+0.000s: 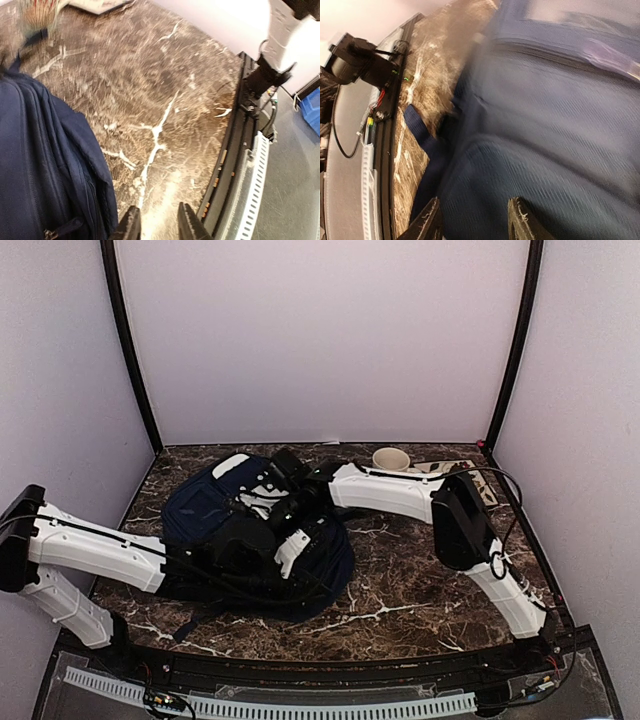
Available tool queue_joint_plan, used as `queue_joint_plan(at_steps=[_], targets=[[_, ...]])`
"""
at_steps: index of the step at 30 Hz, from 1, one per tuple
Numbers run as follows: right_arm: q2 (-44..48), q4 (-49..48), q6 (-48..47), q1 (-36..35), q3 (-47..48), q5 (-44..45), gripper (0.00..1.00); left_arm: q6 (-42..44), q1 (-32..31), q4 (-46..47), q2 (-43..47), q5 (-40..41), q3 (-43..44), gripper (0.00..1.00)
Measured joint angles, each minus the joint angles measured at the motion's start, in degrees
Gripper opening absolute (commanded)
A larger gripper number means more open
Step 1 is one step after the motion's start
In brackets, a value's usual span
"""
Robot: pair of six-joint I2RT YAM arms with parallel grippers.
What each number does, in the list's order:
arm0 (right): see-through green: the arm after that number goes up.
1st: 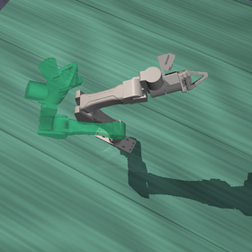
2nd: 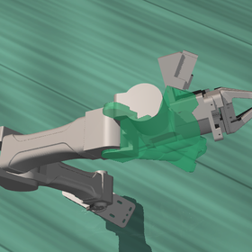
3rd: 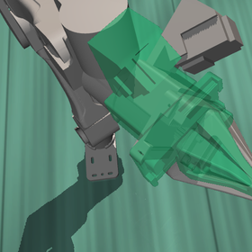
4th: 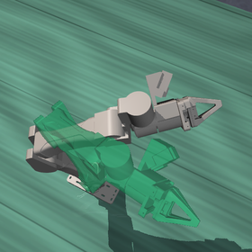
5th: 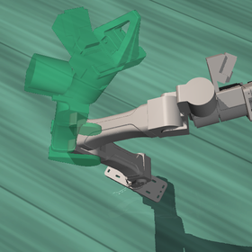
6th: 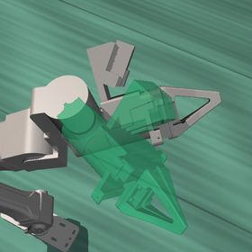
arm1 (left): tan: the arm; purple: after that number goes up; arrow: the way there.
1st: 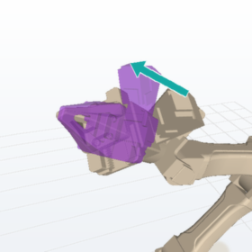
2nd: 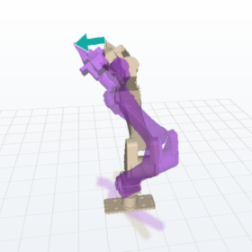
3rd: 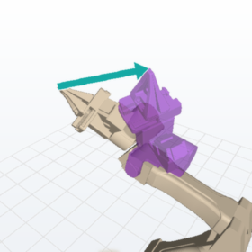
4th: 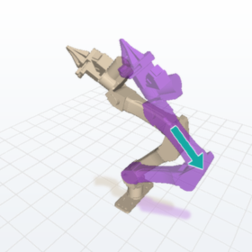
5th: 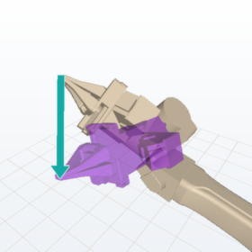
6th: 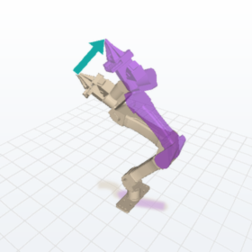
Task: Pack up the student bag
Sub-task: Hold the upper front pocket of the student bag.
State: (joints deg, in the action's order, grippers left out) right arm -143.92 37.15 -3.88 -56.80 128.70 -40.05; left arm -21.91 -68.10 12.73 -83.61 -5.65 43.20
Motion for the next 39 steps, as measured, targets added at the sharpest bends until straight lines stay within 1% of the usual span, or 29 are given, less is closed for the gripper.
queue_joint_plan(at_steps=[4,7,10,13,17,19,23,26,30,33,39], targets=[[10.3,0.9,-1.4,3.4,-11.2,3.2,0.46,1.9,-2.0,-5.4,8.5,2.3,-0.2,0.41],[19.1,0.5,-1.9,6.4,-19.3,5.7,0.46,3.3,-3.0,-9.7,17.0,5.7,-1.9,0.47],[29.3,-1.1,-3.1,9.3,-28.6,9.1,0.46,4.8,-3.0,-14.1,22.8,10.0,-3.8,0.49],[36.6,-2.2,-4.5,9.7,-36.2,11.7,0.46,6.4,-2.9,-18.8,24.4,14.1,-4.9,0.5],[41.1,-2.7,-6.2,8.9,-44.7,12.8,0.46,10.3,-2.9,-22.7,22.6,17.8,-5.3,0.5],[42.4,-3.3,-6.8,8.5,-50.0,13.1,0.46,12.2,-2.9,-23.3,20.2,19.4,-5.2,0.5],[44.0,-3.6,-7.7,8.3,-56.0,14.1,0.46,16.4,-2.9,-24.2,13.3,23.5,-4.7,0.5],[44.8,-4.5,-7.9,8.3,-57.2,14.5,0.46,20.0,-3.0,-23.7,9.5,26.2,-4.7,0.5],[46.0,-6.3,-8.0,8.3,-57.8,14.4,0.46,23.7,-3.0,-23.6,6.6,28.3,-3.0,0.5],[46.1,-7.3,-8.0,8.0,-57.9,14.1,0.46,25.8,-3.0,-23.5,5.0,30.1,-0.9,0.49],[46.0,-7.6,-7.8,7.3,-57.8,13.0,0.46,27.5,-3.0,-23.3,3.2,30.8,-0.8,0.49]])
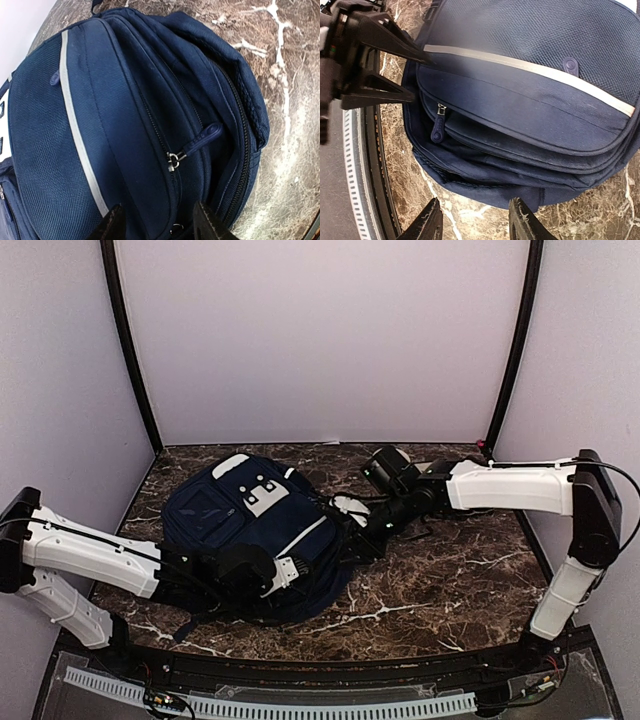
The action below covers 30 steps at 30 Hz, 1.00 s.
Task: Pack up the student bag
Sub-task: Hold the upper front pocket of the student bag, then grab the upper front pocket of the student bag.
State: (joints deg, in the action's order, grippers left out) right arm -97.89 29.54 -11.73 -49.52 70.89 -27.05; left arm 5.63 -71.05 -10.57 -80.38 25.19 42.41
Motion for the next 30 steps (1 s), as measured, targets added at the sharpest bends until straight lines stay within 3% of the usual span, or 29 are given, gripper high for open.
queue_joint_plan(at_steps=[6,15,20,30], targets=[[-0.4,0.0,0.1,-0.2,0.0,-0.3,0.46,1.2,0.0,0.3,-1.4,0.0,0.0,0.48],[-2.7,-0.2,0.2,-0.2,0.3,0.0,0.44,2.6,0.0,2.1,-6.4,4.0,0.7,0.16],[-4.9,0.2,0.2,-0.2,2.9,-0.2,0.44,2.3,-0.4,3.6,-5.7,4.6,0.5,0.06],[-12.2,1.1,2.2,-2.3,11.9,-1.9,0.49,-3.0,-0.2,15.5,1.7,4.2,-6.3,0.0]])
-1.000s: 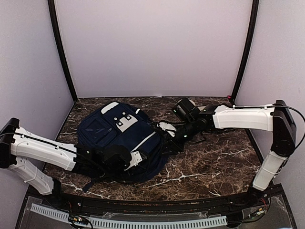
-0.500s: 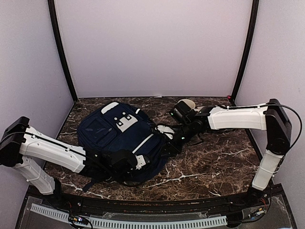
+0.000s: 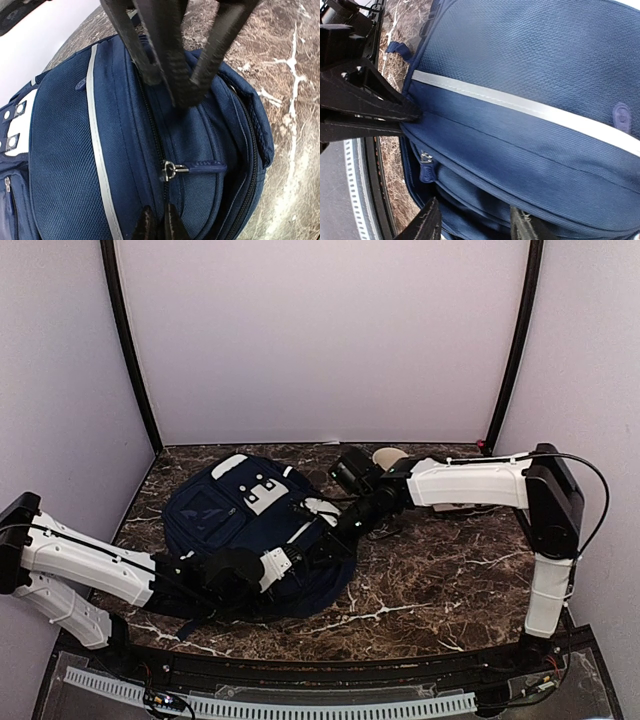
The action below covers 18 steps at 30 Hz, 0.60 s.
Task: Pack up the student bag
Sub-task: Grab the upper front pocket of the student bag.
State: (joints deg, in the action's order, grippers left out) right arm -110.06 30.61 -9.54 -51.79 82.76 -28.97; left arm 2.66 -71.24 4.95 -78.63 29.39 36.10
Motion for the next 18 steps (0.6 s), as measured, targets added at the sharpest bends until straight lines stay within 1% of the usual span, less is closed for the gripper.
queue_joint_plan(at_steps=[9,13,16,18], targets=[[-0.4,0.1,4.2,-3.1,0.2,0.1,0.51,-5.1,0.0,7.3,-0.4,0.1,-2.4,0.0],[-0.3,-1.8,6.6,-4.3,-1.1,1.8,0.51,-7.5,0.1,11.2,-1.3,0.1,-3.0,0.0],[-0.3,-2.5,8.1,-4.6,-2.0,3.4,0.5,-9.0,0.1,13.8,-1.5,0.2,-4.0,0.0],[-0.3,-3.0,8.9,-4.8,-2.1,4.0,0.46,-9.9,0.1,15.0,-1.9,0.2,-4.4,0.0]])
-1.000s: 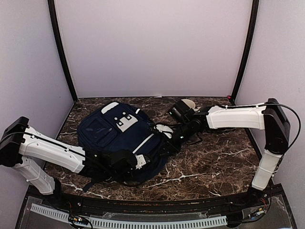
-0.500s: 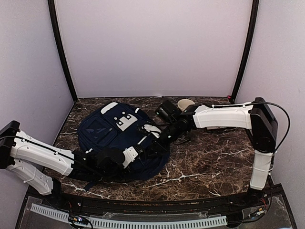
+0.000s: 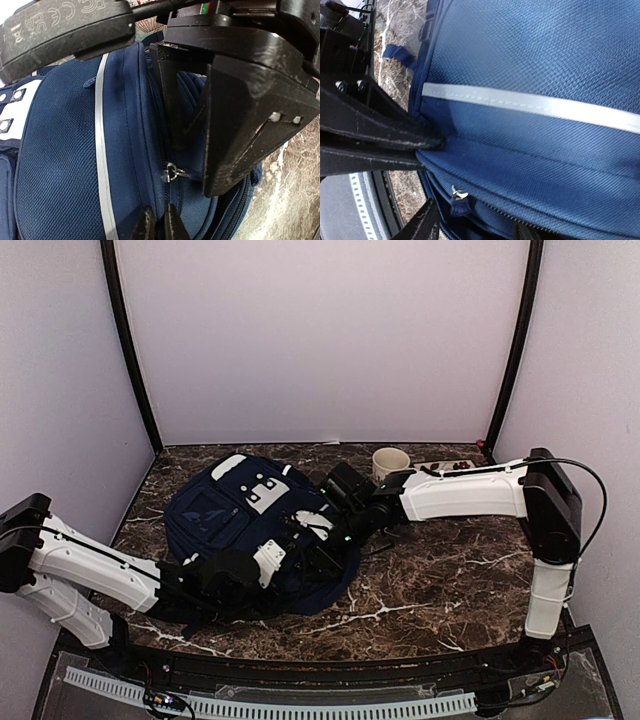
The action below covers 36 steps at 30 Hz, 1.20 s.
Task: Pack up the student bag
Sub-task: Grab the upper front pocket of the student bag, then zip the upper front pocket of the student bag.
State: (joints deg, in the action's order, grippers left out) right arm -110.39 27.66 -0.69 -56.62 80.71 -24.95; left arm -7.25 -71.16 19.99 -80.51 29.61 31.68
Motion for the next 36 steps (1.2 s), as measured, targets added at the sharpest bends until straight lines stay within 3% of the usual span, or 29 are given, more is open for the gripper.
queue_joint_plan(at_steps=[7,16,25,36], targets=[[0.0,-0.9,1.6,-0.3,0.0,2.6,0.19,-1.5,0.0,1.6,-0.9,0.0,0.0,0.0],[1.9,-2.1,1.2,-0.7,-1.9,3.4,0.01,-2.4,0.0,2.1,-0.9,0.1,-0.3,0.0],[3.3,-2.3,-0.4,-0.1,-3.2,3.8,0.0,-2.4,0.0,2.2,-0.9,-0.4,-0.3,0.0],[3.3,0.2,-3.6,8.2,-3.2,4.3,0.0,-3.0,0.5,0.9,1.1,-4.3,-1.9,0.0]])
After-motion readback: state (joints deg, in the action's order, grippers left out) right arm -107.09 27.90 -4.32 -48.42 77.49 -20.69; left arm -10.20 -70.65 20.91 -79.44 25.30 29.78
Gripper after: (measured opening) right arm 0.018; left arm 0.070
